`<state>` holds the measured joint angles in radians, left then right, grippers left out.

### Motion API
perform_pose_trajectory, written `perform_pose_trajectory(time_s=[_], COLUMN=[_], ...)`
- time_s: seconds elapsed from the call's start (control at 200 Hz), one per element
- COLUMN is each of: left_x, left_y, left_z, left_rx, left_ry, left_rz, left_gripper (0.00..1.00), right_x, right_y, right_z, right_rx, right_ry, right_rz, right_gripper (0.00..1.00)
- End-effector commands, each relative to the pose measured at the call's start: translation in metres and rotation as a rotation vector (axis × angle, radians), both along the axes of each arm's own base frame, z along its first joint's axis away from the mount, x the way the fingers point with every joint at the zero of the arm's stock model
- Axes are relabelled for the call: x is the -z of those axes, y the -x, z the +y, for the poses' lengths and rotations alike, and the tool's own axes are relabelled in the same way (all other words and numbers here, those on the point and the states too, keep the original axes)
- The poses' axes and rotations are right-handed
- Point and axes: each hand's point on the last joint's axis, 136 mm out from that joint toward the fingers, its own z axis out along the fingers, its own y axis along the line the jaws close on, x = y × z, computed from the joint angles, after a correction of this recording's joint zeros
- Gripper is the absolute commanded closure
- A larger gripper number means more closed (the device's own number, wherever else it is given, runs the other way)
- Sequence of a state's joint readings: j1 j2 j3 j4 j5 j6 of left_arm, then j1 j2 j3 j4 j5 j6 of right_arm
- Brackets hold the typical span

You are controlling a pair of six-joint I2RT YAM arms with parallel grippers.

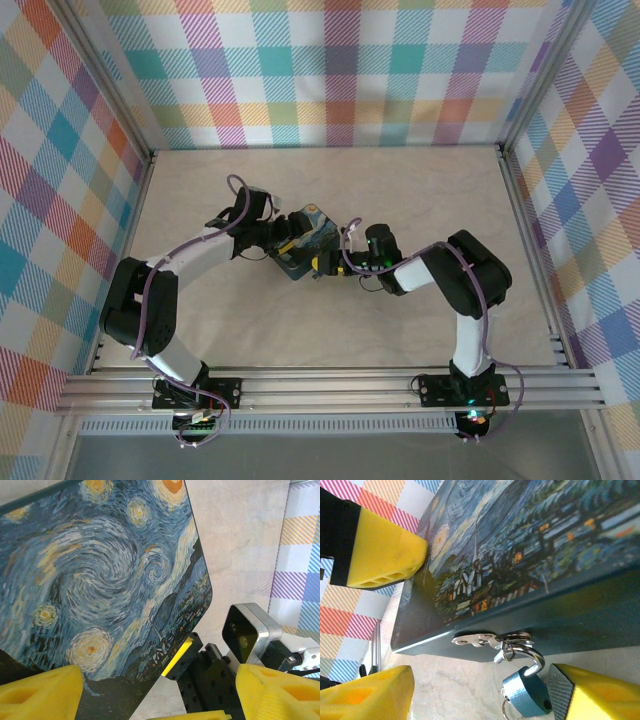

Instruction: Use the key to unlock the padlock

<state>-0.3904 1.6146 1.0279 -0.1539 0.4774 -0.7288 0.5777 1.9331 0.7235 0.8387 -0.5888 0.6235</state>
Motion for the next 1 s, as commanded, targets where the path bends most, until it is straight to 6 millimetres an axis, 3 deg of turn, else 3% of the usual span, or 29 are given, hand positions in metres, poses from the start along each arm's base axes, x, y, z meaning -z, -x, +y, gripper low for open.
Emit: perform_pose_trajectory(time_s=[0.0,0.345,0.995], left_x=[0.0075,0.0096,0.0119], left_y=[0.0043,0.0050,0.0050], left_z=[-0.0031,-0.0038,-0.0021], left_rx=[0.005,0.004,-0.005], left_ry=[-0.017,-0.013,-0.023], left_rz=[0.027,0.032,0.037], left_gripper=[0.20,0.20,0.20], right_x=[-0.0070,-0.0066,0.0001], right_y=[-0.0008,0.0031,0.0038], right_z=[0.0089,0.0159,0.0140], right_rx=[-0.039,-0.085,-0.083], right_ry=[-0.035,-0.078,-0.051], right_rz=[-0.041,-0.035,-0.020], right_gripper=[0.29,0.33,0.66])
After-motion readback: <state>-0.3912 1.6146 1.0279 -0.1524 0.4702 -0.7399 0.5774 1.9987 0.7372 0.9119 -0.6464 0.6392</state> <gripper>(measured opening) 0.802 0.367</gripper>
